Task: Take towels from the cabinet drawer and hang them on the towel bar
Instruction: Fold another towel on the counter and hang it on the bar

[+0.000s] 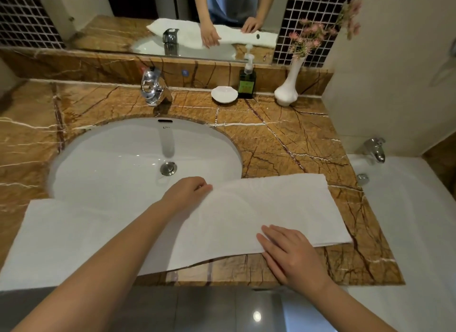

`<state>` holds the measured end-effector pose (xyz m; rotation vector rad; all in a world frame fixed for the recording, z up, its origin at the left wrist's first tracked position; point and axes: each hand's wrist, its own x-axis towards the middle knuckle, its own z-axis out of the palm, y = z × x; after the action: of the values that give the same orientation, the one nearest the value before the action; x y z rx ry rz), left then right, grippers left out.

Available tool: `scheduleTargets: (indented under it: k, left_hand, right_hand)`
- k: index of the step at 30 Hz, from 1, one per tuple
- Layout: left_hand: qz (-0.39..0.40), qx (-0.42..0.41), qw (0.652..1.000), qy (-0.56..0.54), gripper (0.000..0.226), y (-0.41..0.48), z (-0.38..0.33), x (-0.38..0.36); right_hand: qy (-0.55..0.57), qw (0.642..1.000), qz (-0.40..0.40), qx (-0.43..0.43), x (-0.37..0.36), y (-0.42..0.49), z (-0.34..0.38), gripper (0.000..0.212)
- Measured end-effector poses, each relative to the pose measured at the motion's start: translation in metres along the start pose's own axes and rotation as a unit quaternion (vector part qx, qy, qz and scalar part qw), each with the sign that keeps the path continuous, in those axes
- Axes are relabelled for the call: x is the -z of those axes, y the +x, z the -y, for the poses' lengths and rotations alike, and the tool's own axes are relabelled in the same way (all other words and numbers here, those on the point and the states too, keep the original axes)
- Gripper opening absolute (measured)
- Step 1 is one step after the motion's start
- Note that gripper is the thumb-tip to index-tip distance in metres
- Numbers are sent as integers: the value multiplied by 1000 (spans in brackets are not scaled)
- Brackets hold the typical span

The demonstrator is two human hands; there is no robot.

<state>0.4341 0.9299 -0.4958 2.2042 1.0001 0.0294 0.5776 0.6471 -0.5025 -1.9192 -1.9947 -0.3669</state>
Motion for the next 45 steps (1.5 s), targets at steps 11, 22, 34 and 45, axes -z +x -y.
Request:
scheduleTargets:
  k: [11,22,34,45]
  left_hand:
    - [153,101,983,14,27,-28,88,35]
    - [-47,59,990,123,29,-30,95,65]
    - [37,64,997,29,21,-37,98,59]
    - [-110,-296,927,200,24,-139,34,46]
  right_hand:
    - [62,998,23,13,-12,41,60,34]
    - [65,996,-15,51,-39,61,108,24]
    - [43,994,-27,92,-31,90,100,11]
    - [89,994,36,49,-27,103,97,7]
